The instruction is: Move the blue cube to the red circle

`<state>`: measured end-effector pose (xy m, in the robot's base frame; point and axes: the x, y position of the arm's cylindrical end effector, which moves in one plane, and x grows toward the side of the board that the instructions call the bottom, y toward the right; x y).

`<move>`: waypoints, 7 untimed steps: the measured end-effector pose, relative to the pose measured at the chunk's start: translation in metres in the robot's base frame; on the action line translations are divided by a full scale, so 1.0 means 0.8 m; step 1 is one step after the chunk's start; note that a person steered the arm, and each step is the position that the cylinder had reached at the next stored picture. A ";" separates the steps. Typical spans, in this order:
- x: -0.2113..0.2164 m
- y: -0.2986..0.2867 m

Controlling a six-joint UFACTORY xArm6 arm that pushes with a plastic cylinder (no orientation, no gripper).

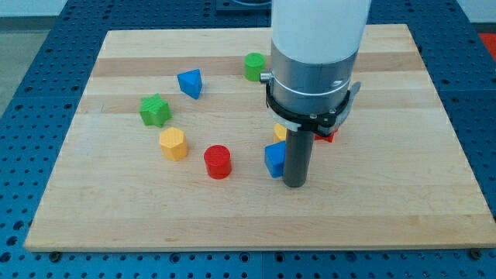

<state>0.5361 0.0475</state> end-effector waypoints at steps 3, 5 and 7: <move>-0.004 0.022; -0.024 0.024; -0.027 -0.022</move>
<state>0.5145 0.0301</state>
